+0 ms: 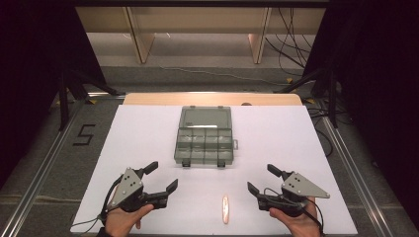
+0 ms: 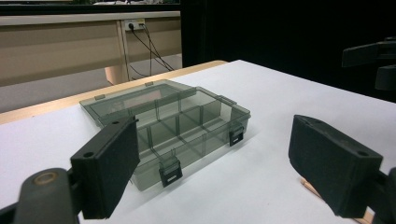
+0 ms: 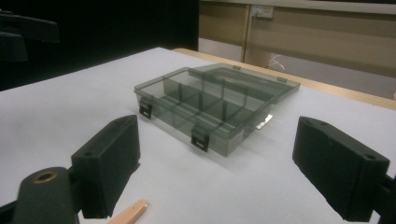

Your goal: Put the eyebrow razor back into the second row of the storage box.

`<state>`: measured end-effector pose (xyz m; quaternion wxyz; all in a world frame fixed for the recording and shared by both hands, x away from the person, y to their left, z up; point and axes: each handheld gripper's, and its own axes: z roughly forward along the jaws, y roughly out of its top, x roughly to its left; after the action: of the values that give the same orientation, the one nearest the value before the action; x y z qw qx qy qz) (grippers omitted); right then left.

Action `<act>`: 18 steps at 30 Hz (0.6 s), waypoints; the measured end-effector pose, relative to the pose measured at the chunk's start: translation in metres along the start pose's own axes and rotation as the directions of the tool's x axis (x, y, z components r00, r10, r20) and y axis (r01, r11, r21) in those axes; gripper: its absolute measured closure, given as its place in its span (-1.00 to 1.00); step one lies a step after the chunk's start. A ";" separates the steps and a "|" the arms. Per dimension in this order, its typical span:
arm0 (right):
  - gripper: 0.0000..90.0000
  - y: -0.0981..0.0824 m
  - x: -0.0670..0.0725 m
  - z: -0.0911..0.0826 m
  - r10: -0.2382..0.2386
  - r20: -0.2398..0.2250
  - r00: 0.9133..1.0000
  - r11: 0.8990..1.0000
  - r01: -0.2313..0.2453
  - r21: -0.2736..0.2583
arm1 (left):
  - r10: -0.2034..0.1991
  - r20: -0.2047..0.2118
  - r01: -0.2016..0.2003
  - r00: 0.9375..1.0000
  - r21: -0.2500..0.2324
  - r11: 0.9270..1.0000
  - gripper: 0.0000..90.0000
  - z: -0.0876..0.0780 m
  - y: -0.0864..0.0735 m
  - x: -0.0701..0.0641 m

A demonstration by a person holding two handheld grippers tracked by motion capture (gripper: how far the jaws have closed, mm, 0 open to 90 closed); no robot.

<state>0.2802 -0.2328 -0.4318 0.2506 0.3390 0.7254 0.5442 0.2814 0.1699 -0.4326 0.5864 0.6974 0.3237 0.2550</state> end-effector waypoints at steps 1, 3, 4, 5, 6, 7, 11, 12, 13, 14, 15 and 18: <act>-0.64 0.000 0.000 0.000 0.001 0.003 1.000 1.000 -0.001 0.003 | -0.005 0.000 0.005 1.000 -0.001 1.000 -0.64 0.000 0.000 0.000; -0.64 0.000 -0.001 0.001 0.001 0.001 1.000 1.000 -0.001 -0.003 | 0.004 0.001 -0.004 1.000 -0.001 1.000 -0.64 0.000 0.000 0.000; -0.64 0.000 -0.001 0.001 0.001 0.001 1.000 1.000 -0.001 -0.003 | 0.004 0.001 -0.004 1.000 -0.001 1.000 -0.64 0.000 0.000 0.000; -0.64 0.000 -0.001 0.001 0.002 0.000 1.000 1.000 -0.002 -0.001 | 0.000 0.000 0.000 1.000 0.000 1.000 -0.64 0.000 0.000 0.000; -0.64 0.000 -0.001 0.001 0.002 0.000 1.000 1.000 -0.002 -0.001 | 0.004 0.001 -0.004 1.000 -0.001 1.000 -0.64 0.000 0.000 0.000; -0.64 0.000 -0.001 0.001 -0.001 0.000 1.000 1.000 0.001 0.005 | 0.004 0.007 -0.004 1.000 -0.012 1.000 -0.64 0.001 0.000 0.001; -0.64 0.000 -0.001 0.002 0.001 -0.009 1.000 1.000 -0.001 0.031 | 0.012 0.004 -0.012 1.000 -0.002 1.000 -0.64 0.001 0.000 0.001; -0.64 0.000 -0.001 0.002 0.001 -0.009 1.000 1.000 -0.001 0.031 | 0.012 0.004 -0.012 1.000 -0.002 1.000 -0.64 0.001 0.000 0.001; -0.64 0.000 -0.001 0.003 0.008 -0.011 1.000 1.000 -0.008 0.021 | 0.009 0.003 -0.009 1.000 -0.003 1.000 -0.64 0.001 0.000 0.001; -0.64 0.000 -0.001 0.002 0.016 -0.021 1.000 0.999 -0.015 0.041 | -0.002 0.002 0.002 1.000 -0.003 1.000 -0.64 0.001 0.000 0.000; -0.64 0.000 -0.001 0.003 0.009 -0.016 1.000 0.999 -0.009 0.040 | -0.003 0.002 0.003 1.000 -0.003 1.000 -0.64 0.001 0.000 0.000; -0.63 0.001 -0.001 0.003 -0.007 -0.004 1.000 0.999 0.007 0.037 | -0.001 0.002 0.001 1.000 -0.003 1.000 -0.64 0.001 0.000 0.000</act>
<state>0.2832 -0.2314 -0.4321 0.2446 0.3399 0.7371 0.5303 0.2822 0.1693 -0.4330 0.5881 0.6963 0.3232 0.2545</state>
